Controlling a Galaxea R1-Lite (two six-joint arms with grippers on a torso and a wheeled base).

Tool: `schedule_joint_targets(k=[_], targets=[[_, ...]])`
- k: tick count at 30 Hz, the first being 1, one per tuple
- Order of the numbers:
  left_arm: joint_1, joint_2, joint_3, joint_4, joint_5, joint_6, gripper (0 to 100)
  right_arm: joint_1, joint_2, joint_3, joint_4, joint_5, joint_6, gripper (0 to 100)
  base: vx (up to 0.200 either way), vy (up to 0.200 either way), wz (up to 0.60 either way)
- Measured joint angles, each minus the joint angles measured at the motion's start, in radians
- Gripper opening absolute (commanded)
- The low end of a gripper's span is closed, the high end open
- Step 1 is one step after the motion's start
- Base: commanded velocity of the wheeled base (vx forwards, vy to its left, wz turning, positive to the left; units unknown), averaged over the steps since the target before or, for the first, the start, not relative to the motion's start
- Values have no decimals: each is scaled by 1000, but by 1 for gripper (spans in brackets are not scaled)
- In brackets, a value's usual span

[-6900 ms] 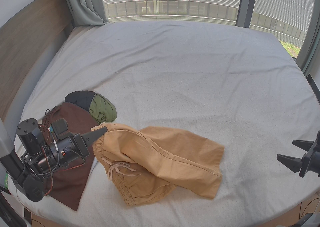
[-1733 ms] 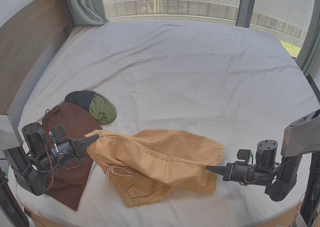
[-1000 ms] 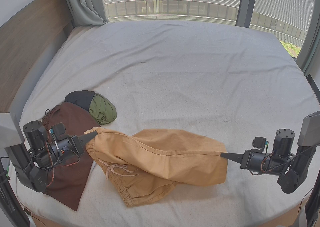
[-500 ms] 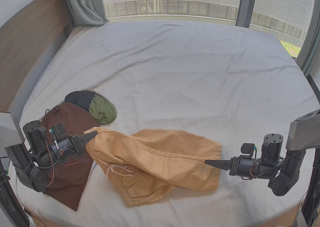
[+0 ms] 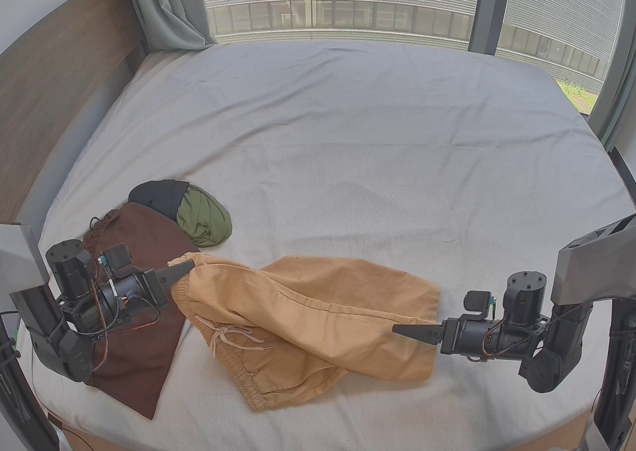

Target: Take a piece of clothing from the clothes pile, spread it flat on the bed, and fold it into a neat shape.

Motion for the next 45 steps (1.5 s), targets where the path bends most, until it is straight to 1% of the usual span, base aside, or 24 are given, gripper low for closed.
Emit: schedule_joint_targets(k=[3, 5, 12, 13, 24, 29, 33, 37, 45], targets=[[-1, 0, 1, 0, 0, 0, 0, 20, 17, -14, -1, -42, 1, 100, 0, 0, 0], [-1, 0, 1, 0, 0, 0, 0, 29, 24, -24, -1, -55, 2, 100, 0, 0, 0], [-1, 0, 1, 0, 0, 0, 0, 36, 34, -34, -2, -60, 25, 100, 0, 0, 0], [-1, 0, 1, 0, 0, 0, 0, 36, 35, -36, -2, -60, 26, 0, 0, 0, 0], [-1, 0, 1, 0, -1, 0, 0, 29, 34, -40, -3, -63, 26, 0, 0, 0, 0], [-3, 0, 0, 0, -2, -1, 0, 27, 22, -40, -2, -80, 26, 0, 0, 0, 0], [-5, -1, -4, 0, -3, -2, 0, 27, -5, -39, -1, -86, 28, 0, 0, 0, 0], [-12, -4, -15, -1, -6, -3, 0, 26, -48, -35, 0, -86, 47, 0, 0, 0, 0], [-24, -17, -76, -1, -7, -3, 0, 24, -128, -33, 1, -87, 56, 0, 0, 0, 0]])
